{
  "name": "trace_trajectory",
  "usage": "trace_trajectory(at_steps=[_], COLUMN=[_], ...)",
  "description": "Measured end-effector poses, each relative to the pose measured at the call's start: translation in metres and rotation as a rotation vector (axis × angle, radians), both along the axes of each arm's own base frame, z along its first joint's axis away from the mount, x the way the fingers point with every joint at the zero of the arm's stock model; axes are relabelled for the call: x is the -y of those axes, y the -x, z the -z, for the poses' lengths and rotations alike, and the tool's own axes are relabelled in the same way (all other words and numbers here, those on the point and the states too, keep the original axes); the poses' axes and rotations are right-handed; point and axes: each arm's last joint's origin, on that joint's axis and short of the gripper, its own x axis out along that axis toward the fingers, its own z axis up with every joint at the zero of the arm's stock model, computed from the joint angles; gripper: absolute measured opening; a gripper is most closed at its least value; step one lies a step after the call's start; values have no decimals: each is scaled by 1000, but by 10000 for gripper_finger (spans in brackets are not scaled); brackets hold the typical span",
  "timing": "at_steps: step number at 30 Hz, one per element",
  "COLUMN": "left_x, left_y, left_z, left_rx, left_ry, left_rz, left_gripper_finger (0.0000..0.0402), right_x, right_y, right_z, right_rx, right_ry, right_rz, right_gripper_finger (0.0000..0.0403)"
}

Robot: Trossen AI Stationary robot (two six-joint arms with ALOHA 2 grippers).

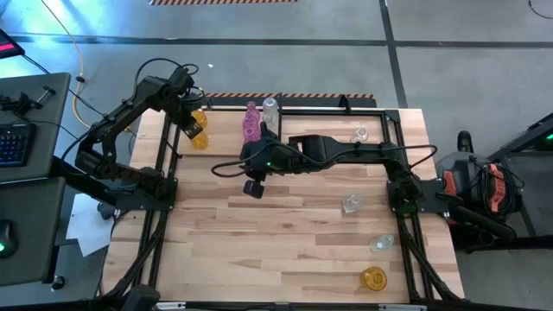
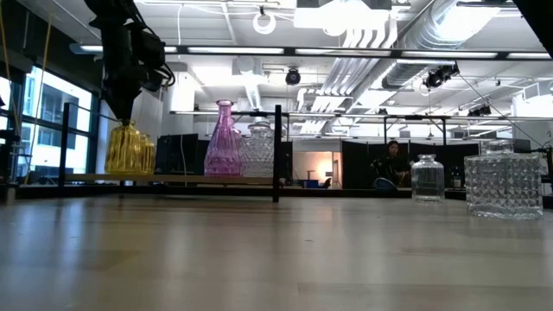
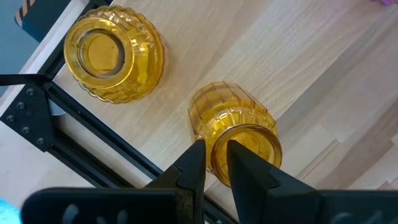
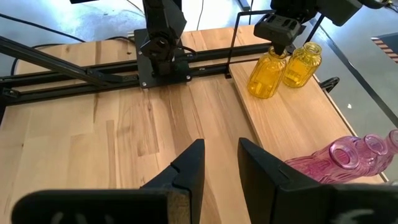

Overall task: Sort vases onto shelf
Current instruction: Put the yellow vase on the shelf aligned with the other yellow vase

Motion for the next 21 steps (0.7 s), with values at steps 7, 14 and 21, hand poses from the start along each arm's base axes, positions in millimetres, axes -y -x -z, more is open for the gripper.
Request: trace_trajectory(at_steps=[7, 14, 21], left_x=[0, 4, 11], left_y=[0, 3, 6], left_z=[0, -6, -28], left_rx=[-10, -4, 39], left_ry=[-10, -47, -131], left_rz=[10, 51, 57], left_gripper_finger=[58, 58, 58], right_x=[-3, -6, -6], right_y=[0, 1, 0], right_z=[0, 0, 0], right_rx=[3, 3, 3], right_ry=[-12, -11, -11], right_rz=[1, -6, -5], right_gripper_finger=[76, 76, 76])
